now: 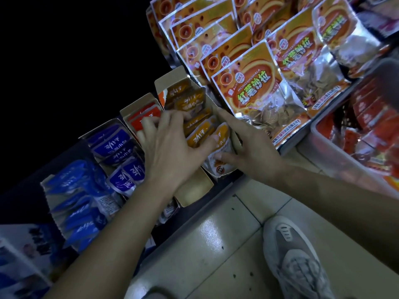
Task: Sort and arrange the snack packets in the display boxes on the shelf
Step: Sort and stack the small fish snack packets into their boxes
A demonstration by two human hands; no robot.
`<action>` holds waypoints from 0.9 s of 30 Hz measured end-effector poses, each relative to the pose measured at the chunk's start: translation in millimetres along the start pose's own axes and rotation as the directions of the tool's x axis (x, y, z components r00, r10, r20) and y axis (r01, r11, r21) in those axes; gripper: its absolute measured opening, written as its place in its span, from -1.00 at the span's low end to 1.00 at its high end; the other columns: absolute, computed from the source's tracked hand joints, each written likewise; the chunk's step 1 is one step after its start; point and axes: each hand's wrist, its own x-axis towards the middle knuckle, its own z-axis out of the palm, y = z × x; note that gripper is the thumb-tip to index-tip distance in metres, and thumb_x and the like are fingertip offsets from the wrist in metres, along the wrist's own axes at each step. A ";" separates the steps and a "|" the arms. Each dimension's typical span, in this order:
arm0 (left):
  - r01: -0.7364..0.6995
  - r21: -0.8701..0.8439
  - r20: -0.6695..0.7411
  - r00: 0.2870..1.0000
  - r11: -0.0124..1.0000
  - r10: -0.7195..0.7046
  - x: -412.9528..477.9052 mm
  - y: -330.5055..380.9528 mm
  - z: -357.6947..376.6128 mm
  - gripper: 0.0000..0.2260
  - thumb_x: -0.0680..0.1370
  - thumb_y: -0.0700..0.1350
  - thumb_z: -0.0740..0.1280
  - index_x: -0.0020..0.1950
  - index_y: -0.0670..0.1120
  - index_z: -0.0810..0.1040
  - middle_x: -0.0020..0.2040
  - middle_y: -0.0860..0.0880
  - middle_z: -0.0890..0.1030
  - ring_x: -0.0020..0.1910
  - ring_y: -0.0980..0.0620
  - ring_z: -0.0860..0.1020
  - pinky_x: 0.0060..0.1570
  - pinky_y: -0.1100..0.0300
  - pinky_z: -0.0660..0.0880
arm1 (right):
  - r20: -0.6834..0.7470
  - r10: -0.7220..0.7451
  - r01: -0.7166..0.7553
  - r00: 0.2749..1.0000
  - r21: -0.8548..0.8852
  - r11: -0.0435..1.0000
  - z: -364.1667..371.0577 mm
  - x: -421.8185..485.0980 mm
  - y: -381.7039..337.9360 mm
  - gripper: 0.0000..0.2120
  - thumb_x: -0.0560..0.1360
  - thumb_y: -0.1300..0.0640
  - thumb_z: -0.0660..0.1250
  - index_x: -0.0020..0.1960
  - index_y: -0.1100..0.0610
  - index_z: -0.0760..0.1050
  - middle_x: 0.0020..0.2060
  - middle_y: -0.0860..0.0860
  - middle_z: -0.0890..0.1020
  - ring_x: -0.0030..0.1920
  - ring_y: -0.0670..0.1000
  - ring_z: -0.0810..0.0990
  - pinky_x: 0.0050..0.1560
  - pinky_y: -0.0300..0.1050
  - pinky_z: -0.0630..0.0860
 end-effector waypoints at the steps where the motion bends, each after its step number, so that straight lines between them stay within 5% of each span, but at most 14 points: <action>1: 0.004 -0.022 0.012 1.000 1.000 -0.004 -1.5 0.5 -1.2 -0.37 0.37 0.41 0.30 0.28 0.04 0.48 0.18 0.03 0.53 0.21 -0.06 0.32 0.10 0.05 0.22 | -0.009 0.001 -0.001 1.000 -0.016 1.000 0.9 -0.1 0.5 -0.06 0.39 -0.02 0.56 0.57 -0.25 0.06 0.34 0.01 0.51 0.28 0.00 0.54 0.20 0.08 0.56; 6: 0.002 -0.225 0.034 0.999 0.974 0.006 -5.0 -2.3 -9.6 -0.38 0.29 0.35 0.41 0.26 0.10 0.50 -0.07 0.35 0.33 0.08 0.15 0.23 0.05 0.10 0.28 | -0.101 -0.023 0.025 0.995 0.018 1.000 0.4 3.6 -3.7 -0.20 0.39 -0.10 0.54 0.53 -0.16 0.24 0.25 -0.07 0.58 0.20 -0.11 0.57 0.16 -0.03 0.58; 11: -0.089 -0.336 0.008 0.995 0.938 0.097 -10.8 -10.6 -10.1 -0.42 0.38 0.15 0.52 0.36 0.06 0.50 -0.01 0.40 0.35 0.16 0.05 0.37 0.09 0.05 0.46 | -0.084 -0.084 0.083 0.993 -0.019 0.996 -4.7 14.1 -13.2 -0.28 0.41 -0.07 0.53 0.50 -0.05 0.33 0.19 -0.04 0.51 0.15 -0.09 0.53 0.10 -0.02 0.60; 14: -0.106 -0.346 0.051 0.990 0.932 0.131 -11.1 -19.9 -13.5 -0.42 0.42 0.21 0.35 0.42 0.09 0.49 0.02 0.39 0.43 0.12 0.11 0.39 -0.01 0.24 0.40 | -0.050 -0.083 0.083 0.995 -0.001 0.997 -9.3 3.7 -3.5 -0.35 0.42 0.00 0.53 0.45 -0.02 0.39 0.20 -0.06 0.48 0.18 -0.10 0.52 0.13 -0.01 0.59; 17: -0.050 -0.471 0.071 0.993 0.881 0.095 -11.5 -24.8 -17.6 -0.53 0.56 0.10 0.22 0.45 0.01 0.49 0.08 0.27 0.54 0.11 0.20 0.52 0.05 0.18 0.53 | -0.023 -0.069 0.069 0.997 -0.002 0.998 -12.7 -10.2 6.7 -0.32 0.38 0.08 0.57 0.45 0.00 0.40 0.24 -0.05 0.46 0.21 -0.10 0.51 0.17 0.01 0.57; 20: -0.040 -0.449 0.022 0.998 0.892 0.056 -5.3 -26.3 -18.7 -0.71 0.70 -0.07 0.23 0.39 -0.04 0.56 0.08 0.26 0.58 0.03 0.43 0.54 -0.02 0.48 0.50 | 0.002 -0.088 0.088 0.996 -0.004 0.996 -18.5 -9.4 3.2 -0.17 0.38 0.07 0.58 0.54 -0.06 0.26 0.32 -0.07 0.40 0.27 -0.14 0.44 0.20 -0.22 0.51; 24: -0.062 -0.351 0.043 0.996 0.934 0.082 4.5 -26.5 -22.3 -0.68 0.58 -0.04 0.43 0.34 0.01 0.60 -0.10 0.11 0.64 -0.17 0.19 0.59 -0.16 0.27 0.55 | 0.100 -0.232 0.248 0.968 -0.216 0.944 -26.6 11.3 -14.7 -0.15 0.40 -0.04 0.54 0.57 -0.07 0.19 0.48 -0.01 0.26 0.41 0.04 0.27 0.34 -0.11 0.34; 27: -0.074 -0.344 0.055 0.994 0.936 0.099 9.4 -28.0 -25.4 -0.61 0.51 0.01 0.50 0.33 0.01 0.61 -0.12 0.12 0.62 -0.23 0.16 0.57 -0.22 0.28 0.49 | 0.181 -0.292 0.339 0.939 -0.358 0.870 -27.3 23.9 -22.1 -0.30 0.38 -0.07 0.54 0.46 -0.04 0.39 0.50 -0.01 0.27 0.38 0.10 0.23 0.31 -0.08 0.27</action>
